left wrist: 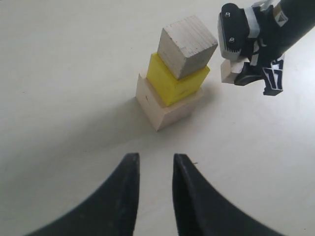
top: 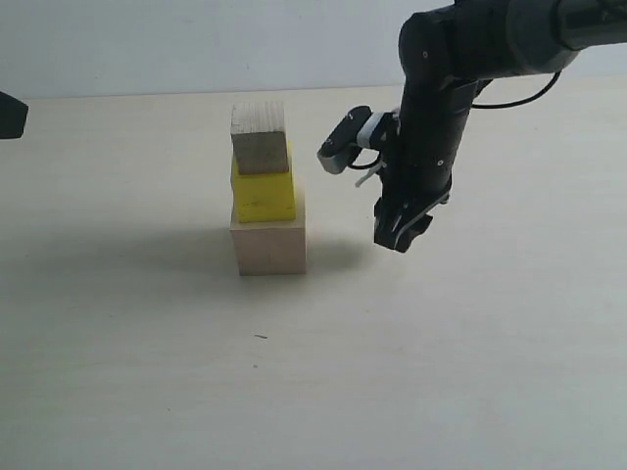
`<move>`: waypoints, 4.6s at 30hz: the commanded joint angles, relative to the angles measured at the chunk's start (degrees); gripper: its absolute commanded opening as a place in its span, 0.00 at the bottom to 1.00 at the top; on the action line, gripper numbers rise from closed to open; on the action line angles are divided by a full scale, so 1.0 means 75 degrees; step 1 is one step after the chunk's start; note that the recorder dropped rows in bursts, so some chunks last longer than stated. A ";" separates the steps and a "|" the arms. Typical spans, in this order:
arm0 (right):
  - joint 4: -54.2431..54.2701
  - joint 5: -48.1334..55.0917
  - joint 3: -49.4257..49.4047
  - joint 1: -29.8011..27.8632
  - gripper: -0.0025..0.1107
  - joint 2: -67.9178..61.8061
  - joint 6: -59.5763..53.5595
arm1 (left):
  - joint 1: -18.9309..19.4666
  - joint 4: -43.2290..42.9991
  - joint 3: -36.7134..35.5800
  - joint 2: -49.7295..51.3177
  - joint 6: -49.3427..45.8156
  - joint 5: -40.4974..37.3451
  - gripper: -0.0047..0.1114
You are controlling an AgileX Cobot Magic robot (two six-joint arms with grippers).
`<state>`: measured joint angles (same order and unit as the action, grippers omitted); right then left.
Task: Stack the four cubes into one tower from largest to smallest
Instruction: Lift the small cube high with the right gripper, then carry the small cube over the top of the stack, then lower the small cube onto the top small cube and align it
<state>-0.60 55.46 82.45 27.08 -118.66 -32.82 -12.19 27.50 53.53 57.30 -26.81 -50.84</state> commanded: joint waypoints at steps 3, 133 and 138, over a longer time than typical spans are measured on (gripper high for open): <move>0.0303 -0.0601 0.0089 -0.0337 0.02 0.0799 0.0455 | 0.0025 0.0099 -0.0050 0.0007 -0.0030 0.0016 0.26; 1.1713 0.1934 0.0334 -0.1349 0.02 -0.0439 -1.1615 | 0.0025 -0.0239 -0.0442 0.0007 -0.0074 0.0608 0.26; 1.1697 0.1934 0.0334 -0.1349 0.02 -0.0439 -1.1536 | 0.0025 -0.0239 -0.0442 0.0007 -0.0074 0.0627 0.26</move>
<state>86.98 69.42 84.70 16.89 -121.88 -119.46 -12.19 25.48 50.45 57.30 -27.27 -46.81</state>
